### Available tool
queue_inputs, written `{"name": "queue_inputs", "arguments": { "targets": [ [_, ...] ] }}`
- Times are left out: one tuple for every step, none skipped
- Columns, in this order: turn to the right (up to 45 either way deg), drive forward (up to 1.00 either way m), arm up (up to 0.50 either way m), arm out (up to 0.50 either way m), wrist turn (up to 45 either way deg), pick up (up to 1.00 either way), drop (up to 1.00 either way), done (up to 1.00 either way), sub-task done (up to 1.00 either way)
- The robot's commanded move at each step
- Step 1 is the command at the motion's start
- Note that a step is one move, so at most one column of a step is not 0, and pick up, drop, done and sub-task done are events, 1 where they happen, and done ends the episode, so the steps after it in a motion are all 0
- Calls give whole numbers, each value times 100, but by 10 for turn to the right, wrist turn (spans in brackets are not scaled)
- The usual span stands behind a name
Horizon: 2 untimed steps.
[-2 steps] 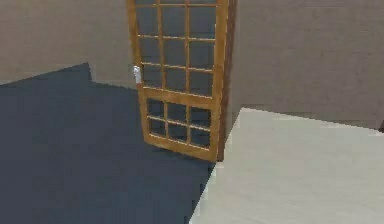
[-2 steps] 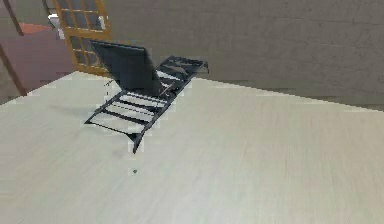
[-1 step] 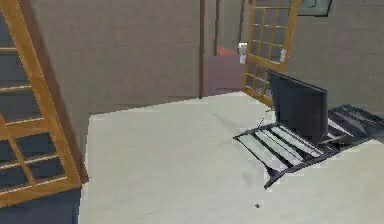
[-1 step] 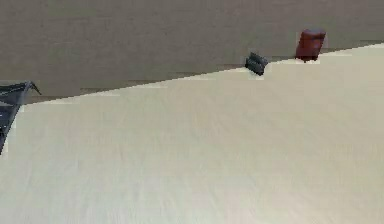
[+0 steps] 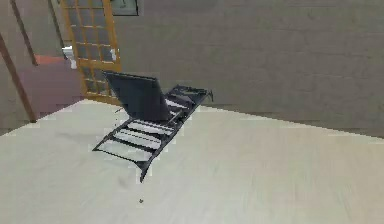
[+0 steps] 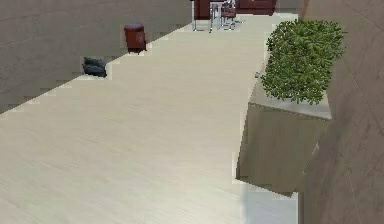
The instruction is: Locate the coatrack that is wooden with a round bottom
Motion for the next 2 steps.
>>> {"name": "queue_inputs", "arguments": {
  "targets": [
    [210, 0, 0, 0, 0, 0, 0, 0, 0],
    [0, 20, 0, 0, 0, 0, 0, 0, 0]
  ]
}}
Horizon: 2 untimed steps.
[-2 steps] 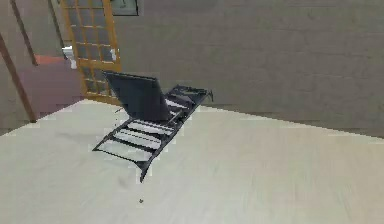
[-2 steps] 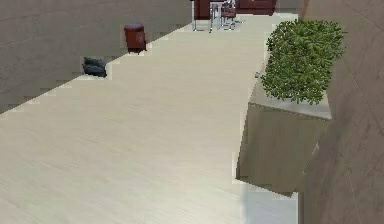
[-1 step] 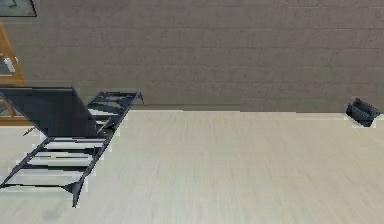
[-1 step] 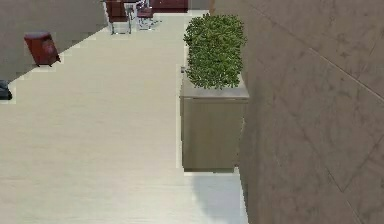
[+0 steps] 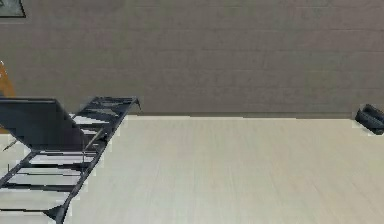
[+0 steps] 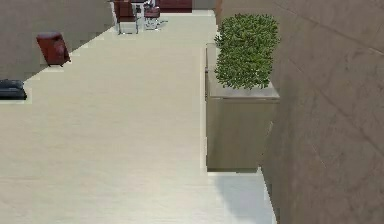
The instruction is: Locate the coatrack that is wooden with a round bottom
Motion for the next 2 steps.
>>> {"name": "queue_inputs", "arguments": {
  "targets": [
    [-450, 0, 0, 0, 0, 0, 0, 0, 0],
    [-240, 0, 0, 0, 0, 0, 0, 0, 0]
  ]
}}
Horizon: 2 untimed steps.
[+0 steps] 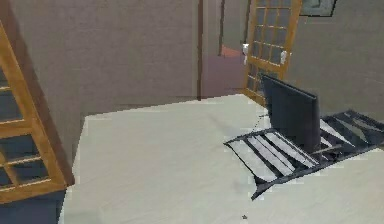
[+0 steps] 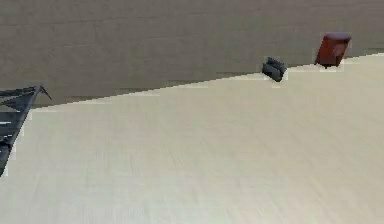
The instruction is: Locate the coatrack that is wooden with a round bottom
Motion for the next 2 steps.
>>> {"name": "queue_inputs", "arguments": {
  "targets": [
    [0, 30, 0, 0, 0, 0, 0, 0, 0],
    [-450, 0, 0, 0, 0, 0, 0, 0, 0]
  ]
}}
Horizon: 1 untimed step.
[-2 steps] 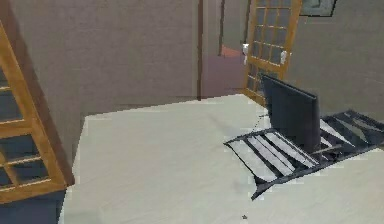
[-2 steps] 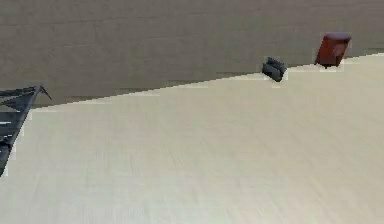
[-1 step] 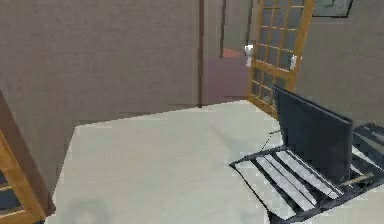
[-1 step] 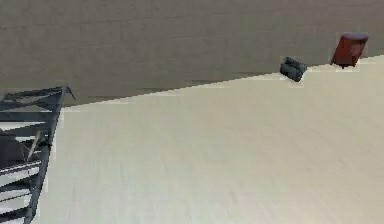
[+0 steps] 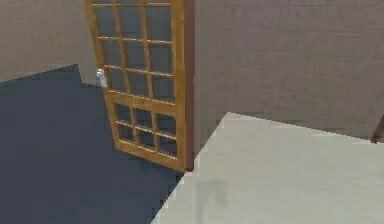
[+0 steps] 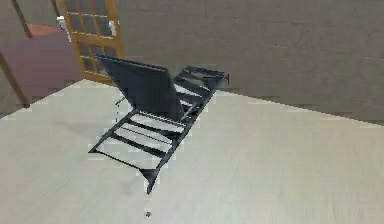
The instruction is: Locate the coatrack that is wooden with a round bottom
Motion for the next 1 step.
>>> {"name": "queue_inputs", "arguments": {
  "targets": [
    [-330, 0, 0, 0, 0, 0, 0, 0, 0]
  ]
}}
